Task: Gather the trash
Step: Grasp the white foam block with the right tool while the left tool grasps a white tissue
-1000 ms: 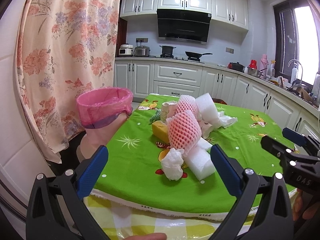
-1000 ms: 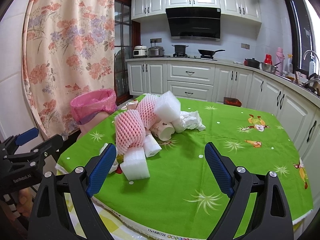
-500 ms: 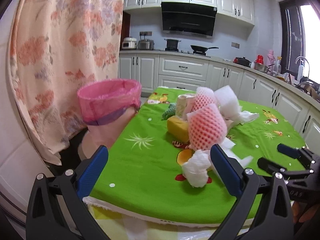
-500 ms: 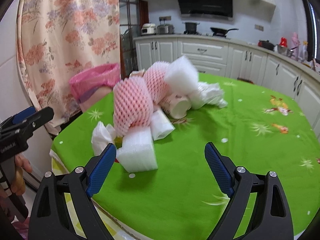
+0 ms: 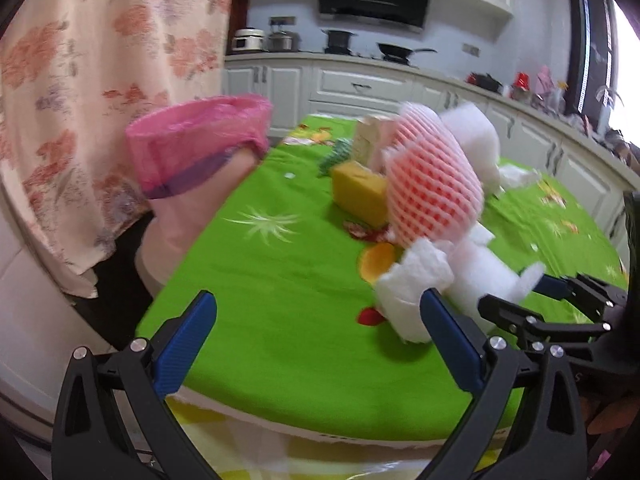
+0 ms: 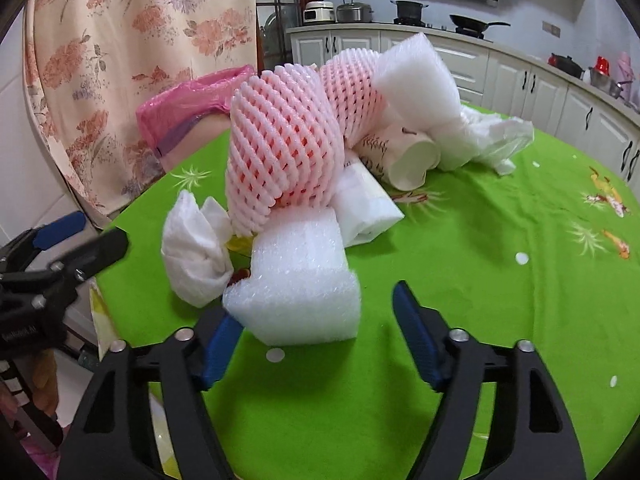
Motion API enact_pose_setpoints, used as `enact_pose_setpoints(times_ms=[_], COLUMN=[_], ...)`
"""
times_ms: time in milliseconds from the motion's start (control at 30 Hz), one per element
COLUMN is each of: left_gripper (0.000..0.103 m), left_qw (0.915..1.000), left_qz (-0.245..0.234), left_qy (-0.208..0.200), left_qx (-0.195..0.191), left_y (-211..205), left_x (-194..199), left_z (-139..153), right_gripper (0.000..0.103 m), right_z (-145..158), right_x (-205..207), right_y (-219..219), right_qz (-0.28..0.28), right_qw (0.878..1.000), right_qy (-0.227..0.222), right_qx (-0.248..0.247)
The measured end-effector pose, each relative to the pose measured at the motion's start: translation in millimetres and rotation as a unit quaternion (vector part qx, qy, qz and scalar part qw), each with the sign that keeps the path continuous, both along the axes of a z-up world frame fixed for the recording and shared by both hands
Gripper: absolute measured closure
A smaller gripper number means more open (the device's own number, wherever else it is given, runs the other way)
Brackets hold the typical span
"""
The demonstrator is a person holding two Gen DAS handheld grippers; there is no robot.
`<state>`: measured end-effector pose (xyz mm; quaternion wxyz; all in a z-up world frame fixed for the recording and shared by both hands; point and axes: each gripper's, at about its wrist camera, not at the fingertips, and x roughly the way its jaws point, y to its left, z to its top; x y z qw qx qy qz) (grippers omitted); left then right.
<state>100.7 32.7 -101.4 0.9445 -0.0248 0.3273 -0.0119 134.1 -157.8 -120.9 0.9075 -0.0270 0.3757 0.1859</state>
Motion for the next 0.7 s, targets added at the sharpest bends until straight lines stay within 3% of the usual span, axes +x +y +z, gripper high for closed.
enact_pose_setpoints(times_ms=[67,133,267,367,433,700], left_gripper=[0.005,0.005,0.005,0.011,0.017,0.068], left_qw=[0.9999,0.9997,0.9992,0.9984,0.9975,0.9960], left_qz=[-0.007,-0.020,-0.034,-0.044,-0.051,-0.065], left_qy=[0.003,0.009,0.016,0.021,0.027,0.048], left_qx=[0.007,0.009,0.014,0.028,0.041,0.039], left_y=[-10.2,-21.5,-39.3,-53.5,-63.8,-76.7], left_x=[1.5,6.2,19.1,31.0,37.3,42.0], left_z=[-2.2,-3.1,-5.6,-9.8,-14.0,-24.3], right_gripper=[0.054,0.054,0.055,0.055,0.055,0.055], right_z=[2.2,6.0,14.9,19.9,21.1,26.0], right_x=[-4.0,-7.0,-12.3,-14.2,-12.7,-15.2], right_y=[-4.2,-5.5,-29.6,-47.9,-55.7,-65.5], right_qz=[0.012,0.003,-0.011,-0.030,-0.039,-0.063], right_qw=[1.000,1.000,0.999,0.998,0.997,0.996], right_qy=[-0.005,-0.020,-0.034,-0.042,-0.043,-0.051], right_qx=[0.014,-0.001,0.025,0.038,0.044,0.031])
